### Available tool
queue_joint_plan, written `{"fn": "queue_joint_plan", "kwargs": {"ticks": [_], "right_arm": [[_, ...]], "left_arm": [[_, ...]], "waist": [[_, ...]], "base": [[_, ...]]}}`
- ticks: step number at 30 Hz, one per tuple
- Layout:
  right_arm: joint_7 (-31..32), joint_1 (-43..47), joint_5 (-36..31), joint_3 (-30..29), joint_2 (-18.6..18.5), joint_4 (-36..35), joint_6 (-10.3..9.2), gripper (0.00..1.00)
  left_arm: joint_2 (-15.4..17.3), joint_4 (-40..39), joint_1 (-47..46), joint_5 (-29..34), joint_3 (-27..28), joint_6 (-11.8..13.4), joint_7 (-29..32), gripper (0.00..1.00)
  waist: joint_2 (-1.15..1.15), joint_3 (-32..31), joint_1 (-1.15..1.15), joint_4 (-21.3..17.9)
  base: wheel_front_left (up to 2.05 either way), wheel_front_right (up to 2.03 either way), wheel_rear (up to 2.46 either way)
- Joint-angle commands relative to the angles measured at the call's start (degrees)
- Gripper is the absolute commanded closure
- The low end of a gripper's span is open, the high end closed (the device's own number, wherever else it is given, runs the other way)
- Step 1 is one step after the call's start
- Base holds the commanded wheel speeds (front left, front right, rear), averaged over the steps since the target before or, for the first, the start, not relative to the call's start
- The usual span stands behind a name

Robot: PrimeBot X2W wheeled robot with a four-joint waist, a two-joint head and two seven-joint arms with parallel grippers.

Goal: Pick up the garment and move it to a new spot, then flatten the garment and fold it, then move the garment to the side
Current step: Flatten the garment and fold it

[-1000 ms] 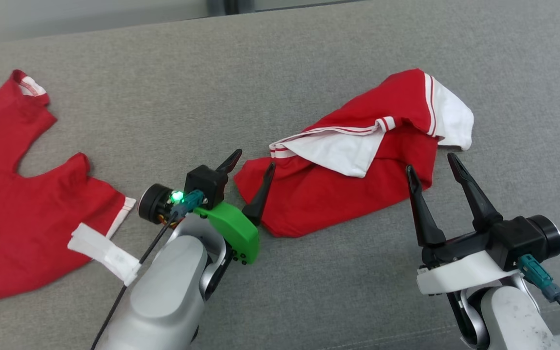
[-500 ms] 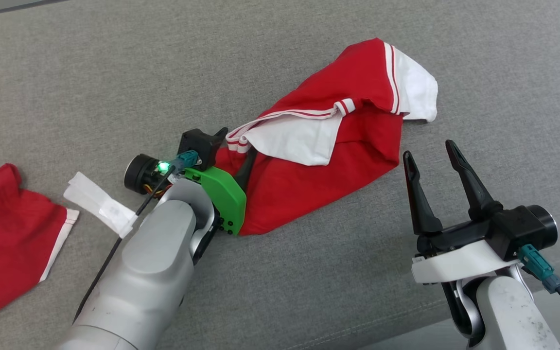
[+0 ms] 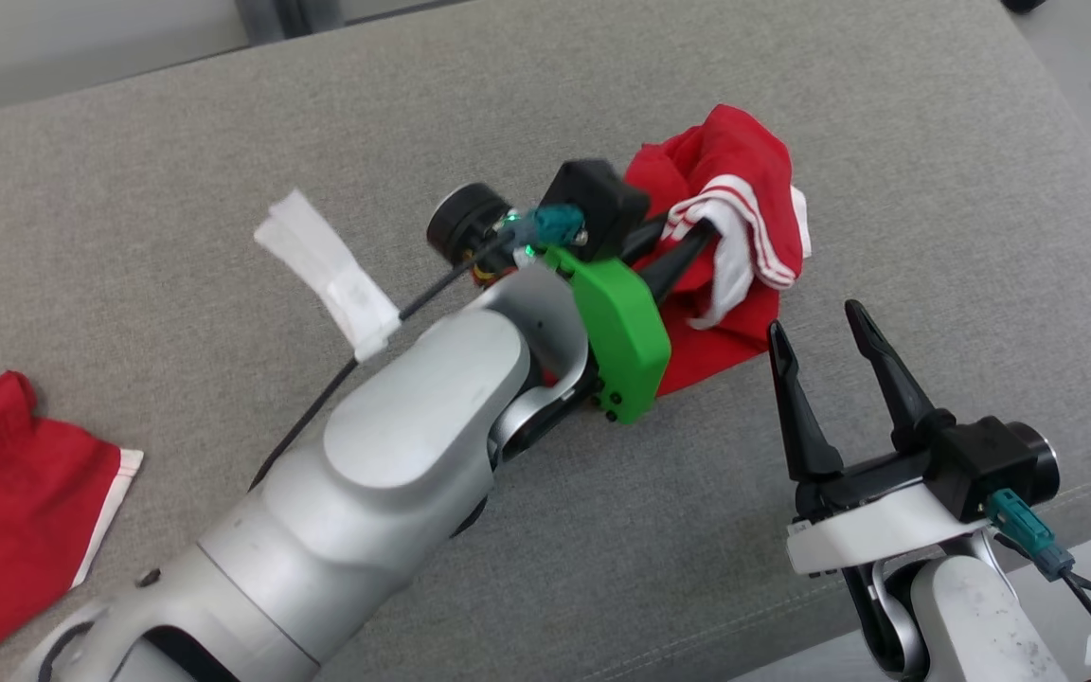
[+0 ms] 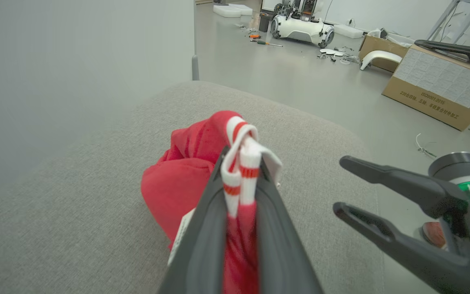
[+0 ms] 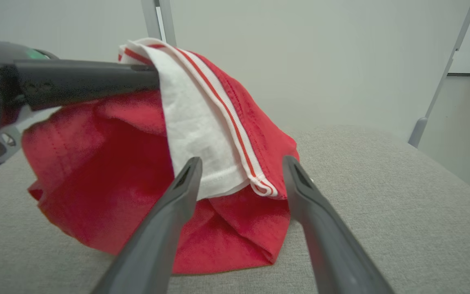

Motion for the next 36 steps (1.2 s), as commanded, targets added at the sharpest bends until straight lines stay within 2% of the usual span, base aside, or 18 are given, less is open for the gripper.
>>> {"fn": "queue_joint_plan", "kwargs": {"ticks": [1,6,8,12,14,16,19,23,27,29,32,33,34,36], "right_arm": [[0.0,0.9,0.7,0.2,0.0,0.2,-0.04,0.0],[0.0,2.2,2.7,0.6,0.0,0.7,-0.04,0.0],[0.0,2.7,3.1,0.7,0.0,1.0,-0.04,0.0],[0.0,3.5,3.8,0.7,0.0,1.0,-0.04,0.0],[0.0,3.8,4.1,0.5,0.0,0.9,-0.04,0.0],[0.0,4.0,4.3,-0.1,0.0,0.7,-0.04,0.0],[0.0,3.9,4.4,-0.4,0.1,0.5,-0.03,0.0],[0.0,3.3,3.5,-0.6,0.0,0.5,-0.04,0.0],[0.0,3.1,2.6,-1.5,0.0,0.2,-0.04,0.0],[0.0,3.6,2.2,-2.3,0.0,0.0,-0.03,0.0],[0.0,4.4,1.4,-3.3,0.0,0.1,-0.03,0.0],[0.0,4.4,1.2,-3.4,0.0,0.1,-0.03,0.0],[0.0,4.2,1.0,-3.3,0.0,0.1,-0.03,0.0],[0.0,3.9,0.6,-3.3,0.0,-0.1,-0.04,0.0]], "left_arm": [[0.6,-1.9,-2.3,-2.7,0.1,-0.1,2.2,1.0],[-0.1,-5.5,-8.0,-16.4,4.8,0.6,9.9,1.0],[-0.2,-7.3,-10.9,-22.0,6.5,3.3,8.9,1.0],[-0.1,-6.2,-15.0,-29.2,7.6,11.6,2.4,1.0],[0.0,-3.1,-15.3,-30.2,6.9,14.1,0.2,1.0],[0.0,0.7,-12.6,-31.3,5.8,15.5,0.4,1.0],[1.0,5.6,-7.4,-32.2,4.4,15.6,0.7,1.0],[2.7,8.6,1.8,-32.8,2.6,13.5,-1.0,1.0],[8.0,7.2,10.2,-29.0,-0.7,10.6,-5.7,1.0],[11.0,5.9,12.9,-26.5,-2.1,11.0,-8.8,1.0],[15.6,2.9,17.3,-21.8,-3.8,13.8,-13.9,1.0],[16.2,2.3,17.9,-21.2,-3.8,14.6,-14.4,0.65],[17.3,0.8,18.9,-20.2,-3.7,16.0,-15.2,0.0],[18.9,-1.6,19.2,-16.9,-4.2,18.2,-16.1,0.0]], "waist": [[0.0,-2.6,0.0,-1.9],[0.0,-5.4,0.0,-4.4],[0.0,-6.4,0.0,-5.3],[0.0,-7.3,0.0,-5.9],[0.0,-7.5,0.0,-5.8],[0.0,-7.4,0.0,-5.2],[0.0,-7.0,0.0,-3.9],[0.0,-6.2,0.0,-2.0],[0.0,-5.6,0.0,-0.2],[0.0,-5.4,0.0,1.0],[0.0,-4.9,0.0,3.8],[0.0,-4.8,0.0,4.3],[0.0,-4.5,0.0,5.0],[0.0,-4.1,0.0,6.1]], "base": [[0.0,0.0,0.0],[0.0,0.0,0.0],[0.0,0.0,0.0],[0.0,0.0,0.0],[0.0,0.0,0.0],[0.0,0.0,0.0],[0.0,0.0,0.0],[0.0,0.0,0.0],[0.0,0.0,0.0],[0.0,0.0,0.0],[0.0,0.0,0.0],[0.0,0.0,0.0],[0.0,0.0,0.0],[0.0,0.0,0.0]]}}
